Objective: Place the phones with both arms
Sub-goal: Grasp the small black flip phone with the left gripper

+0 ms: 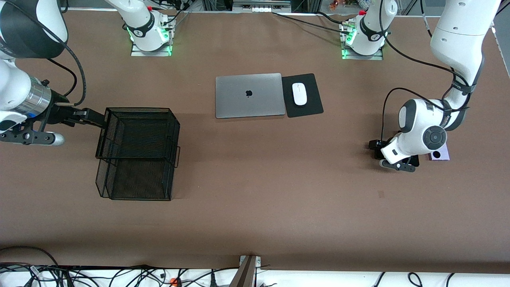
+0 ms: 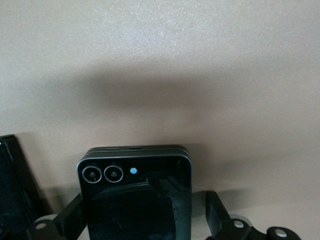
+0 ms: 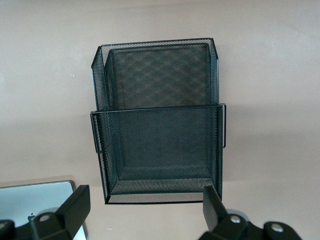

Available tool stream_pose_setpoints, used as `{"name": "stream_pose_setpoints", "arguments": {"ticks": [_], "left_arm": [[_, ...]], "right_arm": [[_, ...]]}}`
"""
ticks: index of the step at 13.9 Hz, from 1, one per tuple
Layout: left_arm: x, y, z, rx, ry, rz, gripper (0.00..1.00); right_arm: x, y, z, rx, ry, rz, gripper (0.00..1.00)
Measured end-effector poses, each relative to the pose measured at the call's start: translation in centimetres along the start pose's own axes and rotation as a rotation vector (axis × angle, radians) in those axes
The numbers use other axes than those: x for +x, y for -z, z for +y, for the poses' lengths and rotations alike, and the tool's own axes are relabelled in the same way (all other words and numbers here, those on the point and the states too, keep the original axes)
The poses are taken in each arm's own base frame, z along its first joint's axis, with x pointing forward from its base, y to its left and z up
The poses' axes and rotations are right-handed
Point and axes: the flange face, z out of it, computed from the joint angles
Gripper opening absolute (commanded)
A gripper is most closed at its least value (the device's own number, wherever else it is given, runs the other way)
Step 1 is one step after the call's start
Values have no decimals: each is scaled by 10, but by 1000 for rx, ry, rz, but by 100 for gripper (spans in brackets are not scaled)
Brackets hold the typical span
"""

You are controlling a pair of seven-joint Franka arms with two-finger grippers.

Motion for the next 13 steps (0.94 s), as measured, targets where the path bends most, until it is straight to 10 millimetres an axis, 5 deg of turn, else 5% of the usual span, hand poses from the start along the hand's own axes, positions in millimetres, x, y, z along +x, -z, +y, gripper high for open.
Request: {"name": "stream_pose_setpoints", "arguments": {"ticks": [1, 4, 6, 13], "left_arm": [[0, 0, 0, 0, 0, 0, 99], [0, 0, -1, 2, 0, 2, 46], [0, 6, 1, 3, -2, 8, 25], [4, 8, 5, 4, 11, -2, 13]], "right_arm": [[0, 0, 0, 0, 0, 0, 100], [0, 0, 0, 0, 0, 0, 100], [0, 0, 0, 0, 0, 0, 100], [0, 0, 0, 0, 0, 0, 100]]}}
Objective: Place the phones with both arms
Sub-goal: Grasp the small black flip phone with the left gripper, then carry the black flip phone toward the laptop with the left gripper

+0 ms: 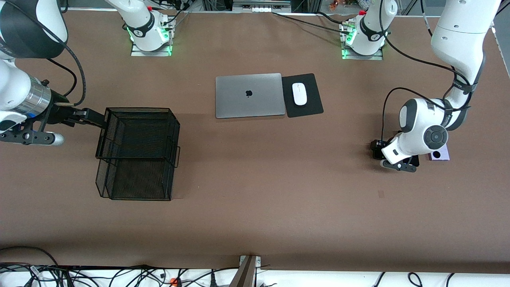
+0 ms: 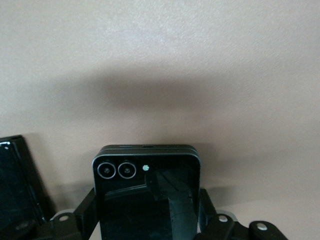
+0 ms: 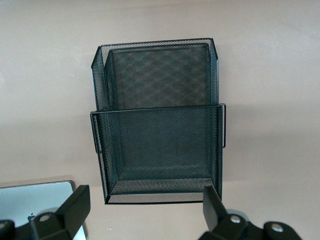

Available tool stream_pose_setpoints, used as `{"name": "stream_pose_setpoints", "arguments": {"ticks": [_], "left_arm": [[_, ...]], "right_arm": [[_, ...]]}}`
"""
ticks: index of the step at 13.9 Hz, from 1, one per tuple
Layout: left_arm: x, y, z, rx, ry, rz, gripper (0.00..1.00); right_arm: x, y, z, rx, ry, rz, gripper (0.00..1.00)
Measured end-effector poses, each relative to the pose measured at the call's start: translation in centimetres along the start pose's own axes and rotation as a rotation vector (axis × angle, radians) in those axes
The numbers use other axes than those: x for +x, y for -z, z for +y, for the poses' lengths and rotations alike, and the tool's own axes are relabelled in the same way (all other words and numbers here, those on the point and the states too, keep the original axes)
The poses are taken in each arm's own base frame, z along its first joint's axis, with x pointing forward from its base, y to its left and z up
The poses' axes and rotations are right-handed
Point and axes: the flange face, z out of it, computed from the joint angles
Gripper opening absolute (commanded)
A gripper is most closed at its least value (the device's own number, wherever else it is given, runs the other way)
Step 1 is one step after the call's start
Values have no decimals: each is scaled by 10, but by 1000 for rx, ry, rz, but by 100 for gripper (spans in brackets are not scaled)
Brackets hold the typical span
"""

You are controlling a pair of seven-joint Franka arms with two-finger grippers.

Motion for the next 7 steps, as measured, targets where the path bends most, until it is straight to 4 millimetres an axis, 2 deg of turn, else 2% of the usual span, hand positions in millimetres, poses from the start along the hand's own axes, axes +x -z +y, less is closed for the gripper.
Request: {"name": "stream_pose_setpoints", "arguments": {"ticks": [2, 4, 7], "left_arm": [[10, 7, 13, 2, 18, -17, 13], [24, 23, 36, 9, 33, -19, 11], [43, 45, 90, 21, 49, 16, 12]], "right_arm": [[0, 0, 0, 0, 0, 0, 100], [0, 0, 0, 0, 0, 0, 100], [0, 0, 0, 0, 0, 0, 100]]}}
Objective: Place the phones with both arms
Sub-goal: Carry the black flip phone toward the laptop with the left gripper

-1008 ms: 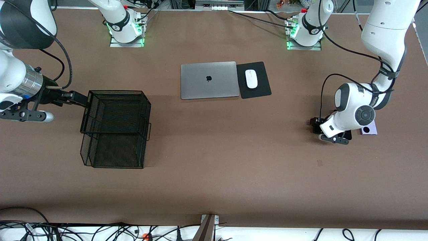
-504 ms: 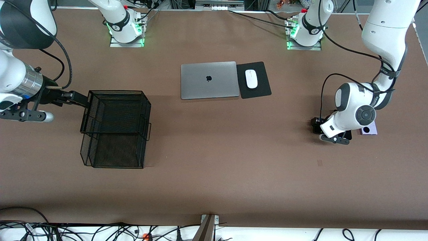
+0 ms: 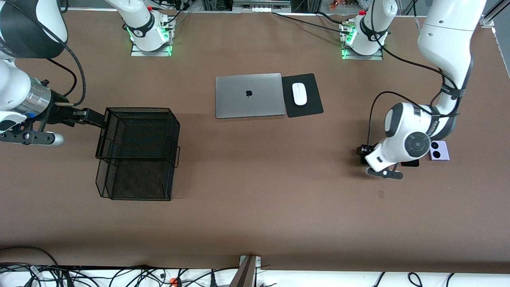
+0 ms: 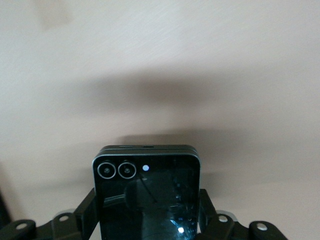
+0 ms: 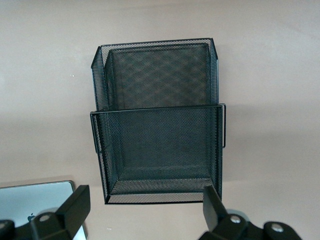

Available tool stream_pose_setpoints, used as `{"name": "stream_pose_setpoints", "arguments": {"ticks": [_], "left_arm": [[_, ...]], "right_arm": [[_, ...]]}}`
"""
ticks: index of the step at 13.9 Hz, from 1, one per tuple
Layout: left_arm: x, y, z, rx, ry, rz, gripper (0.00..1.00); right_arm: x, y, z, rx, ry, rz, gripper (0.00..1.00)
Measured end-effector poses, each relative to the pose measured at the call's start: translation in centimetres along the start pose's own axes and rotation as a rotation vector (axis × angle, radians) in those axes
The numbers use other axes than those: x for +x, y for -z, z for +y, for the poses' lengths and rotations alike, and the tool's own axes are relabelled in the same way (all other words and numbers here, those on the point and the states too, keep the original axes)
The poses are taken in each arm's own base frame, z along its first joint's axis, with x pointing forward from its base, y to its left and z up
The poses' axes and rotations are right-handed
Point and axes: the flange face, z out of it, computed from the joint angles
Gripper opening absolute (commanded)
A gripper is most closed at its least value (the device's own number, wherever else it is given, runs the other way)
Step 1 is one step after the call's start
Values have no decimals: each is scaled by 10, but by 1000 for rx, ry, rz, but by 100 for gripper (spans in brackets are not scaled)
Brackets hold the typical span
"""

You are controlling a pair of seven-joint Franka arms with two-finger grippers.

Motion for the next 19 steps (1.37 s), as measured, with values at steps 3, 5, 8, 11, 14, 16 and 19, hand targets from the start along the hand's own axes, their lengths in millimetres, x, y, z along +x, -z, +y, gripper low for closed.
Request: {"name": "stream_pose_setpoints", "arguments": {"ticks": [3, 5, 8, 11, 14, 16, 19], "left_arm": [[8, 9, 77, -19, 58, 26, 11], [11, 12, 131, -15, 91, 44, 11], [15, 18, 202, -20, 116, 83, 11], [21, 23, 266, -40, 136, 128, 11], [18, 18, 327, -66, 161, 147, 11], [16, 14, 365, -91, 192, 162, 10], [23, 4, 409, -130, 241, 195, 9]], "right_arm": [[0, 0, 0, 0, 0, 0, 100], [0, 0, 0, 0, 0, 0, 100], [0, 0, 0, 0, -1, 0, 100], [0, 0, 0, 0, -1, 0, 100], [0, 0, 0, 0, 0, 0, 100], [0, 0, 0, 0, 0, 0, 100], [0, 0, 0, 0, 0, 0, 100]]}}
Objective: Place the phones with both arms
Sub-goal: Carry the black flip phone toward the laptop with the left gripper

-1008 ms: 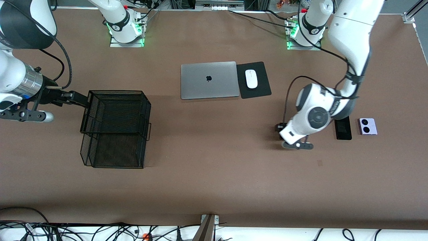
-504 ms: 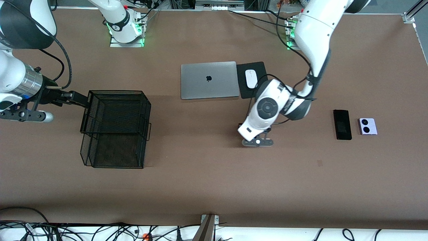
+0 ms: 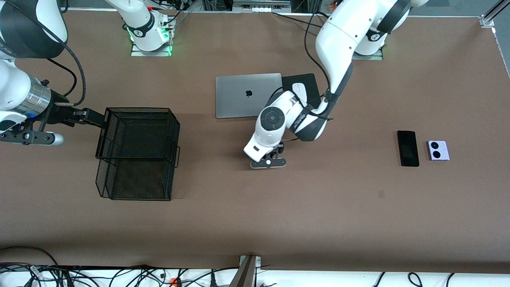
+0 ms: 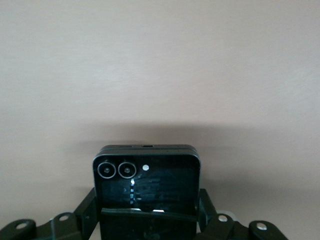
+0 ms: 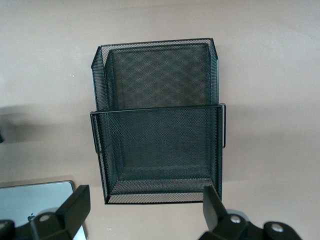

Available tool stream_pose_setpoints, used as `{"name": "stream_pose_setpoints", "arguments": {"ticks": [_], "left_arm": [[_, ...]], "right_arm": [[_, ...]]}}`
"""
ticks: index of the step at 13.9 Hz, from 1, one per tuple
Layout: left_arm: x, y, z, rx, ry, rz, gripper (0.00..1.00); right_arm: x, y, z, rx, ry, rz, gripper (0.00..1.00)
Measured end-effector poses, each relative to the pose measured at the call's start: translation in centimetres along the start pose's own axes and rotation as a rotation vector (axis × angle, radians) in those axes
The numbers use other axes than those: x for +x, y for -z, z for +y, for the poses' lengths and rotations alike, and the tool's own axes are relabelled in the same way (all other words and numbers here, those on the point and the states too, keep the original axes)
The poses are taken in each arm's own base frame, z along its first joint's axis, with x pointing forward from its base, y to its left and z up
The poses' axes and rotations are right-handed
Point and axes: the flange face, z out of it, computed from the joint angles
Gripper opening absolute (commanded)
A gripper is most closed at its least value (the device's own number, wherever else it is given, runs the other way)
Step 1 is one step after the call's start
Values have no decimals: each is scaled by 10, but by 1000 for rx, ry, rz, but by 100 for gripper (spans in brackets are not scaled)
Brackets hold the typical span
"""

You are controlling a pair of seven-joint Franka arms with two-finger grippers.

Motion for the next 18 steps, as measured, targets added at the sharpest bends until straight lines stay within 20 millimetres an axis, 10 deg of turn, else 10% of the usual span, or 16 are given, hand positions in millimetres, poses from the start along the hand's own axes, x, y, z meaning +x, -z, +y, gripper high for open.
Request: {"name": "stream_pose_setpoints", "arguments": {"ticks": [3, 6, 7, 8, 18], "left_arm": [[6, -9, 9, -18, 38, 14, 15], [5, -19, 11, -24, 55, 25, 41], [5, -21, 12, -27, 72, 29, 88], [6, -20, 12, -28, 90, 31, 100], [30, 15, -15, 108, 89, -28, 100]], "right_arm": [[0, 0, 0, 0, 0, 0, 100], [0, 0, 0, 0, 0, 0, 100], [0, 0, 0, 0, 0, 0, 100], [0, 0, 0, 0, 0, 0, 100], [-1, 0, -4, 0, 5, 0, 100]]}}
